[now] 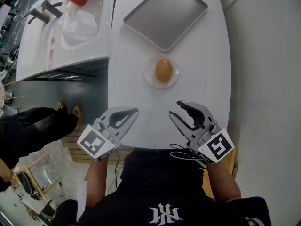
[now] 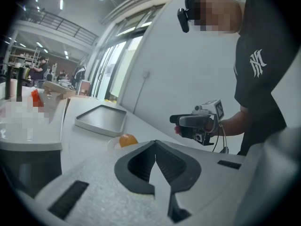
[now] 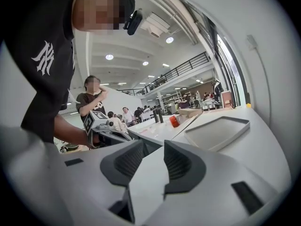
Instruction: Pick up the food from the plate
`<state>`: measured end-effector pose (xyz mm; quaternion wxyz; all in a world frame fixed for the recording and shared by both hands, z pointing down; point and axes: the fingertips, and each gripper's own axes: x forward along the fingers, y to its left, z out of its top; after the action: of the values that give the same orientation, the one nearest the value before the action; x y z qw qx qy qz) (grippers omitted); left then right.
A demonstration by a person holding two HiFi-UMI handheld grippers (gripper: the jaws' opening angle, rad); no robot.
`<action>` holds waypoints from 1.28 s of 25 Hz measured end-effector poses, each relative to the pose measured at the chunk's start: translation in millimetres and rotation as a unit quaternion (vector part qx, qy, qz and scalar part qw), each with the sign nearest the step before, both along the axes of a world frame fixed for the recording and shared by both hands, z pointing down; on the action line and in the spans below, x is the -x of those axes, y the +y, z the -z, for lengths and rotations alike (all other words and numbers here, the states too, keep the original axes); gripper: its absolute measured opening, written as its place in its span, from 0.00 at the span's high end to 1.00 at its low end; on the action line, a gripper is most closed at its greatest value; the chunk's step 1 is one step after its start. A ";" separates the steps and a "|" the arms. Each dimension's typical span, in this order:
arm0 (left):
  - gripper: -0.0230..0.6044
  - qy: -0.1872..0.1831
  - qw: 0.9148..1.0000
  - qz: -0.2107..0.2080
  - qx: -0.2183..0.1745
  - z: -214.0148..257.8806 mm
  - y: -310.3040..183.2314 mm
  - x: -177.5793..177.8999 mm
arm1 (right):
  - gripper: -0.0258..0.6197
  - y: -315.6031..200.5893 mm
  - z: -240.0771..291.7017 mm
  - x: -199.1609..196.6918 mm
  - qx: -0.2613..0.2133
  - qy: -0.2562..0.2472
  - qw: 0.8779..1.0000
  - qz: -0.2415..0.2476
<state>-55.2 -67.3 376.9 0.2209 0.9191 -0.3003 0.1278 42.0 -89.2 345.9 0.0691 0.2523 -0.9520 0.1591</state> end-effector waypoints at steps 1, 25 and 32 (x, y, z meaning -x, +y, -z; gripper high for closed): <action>0.96 -0.003 1.000 0.003 0.006 -2.6 -7.8 -1.3 | 0.78 -9.8 -3.0 -0.2 0.006 -0.002 1.000 0.004; 0.96 -0.013 0.997 -0.018 0.070 -58.0 -92.1 -0.2 | 0.39 -138.1 -118.5 31.0 0.096 0.049 0.991 -0.081; 0.96 -0.009 0.995 -0.052 0.087 -73.7 -91.3 -0.3 | 0.31 -136.5 -147.3 39.1 0.113 0.100 0.981 -0.117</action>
<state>-54.9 -158.5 450.6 0.2900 0.9098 -0.2414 0.1728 2.8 -225.6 493.2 0.1735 0.3673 -0.8798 0.2469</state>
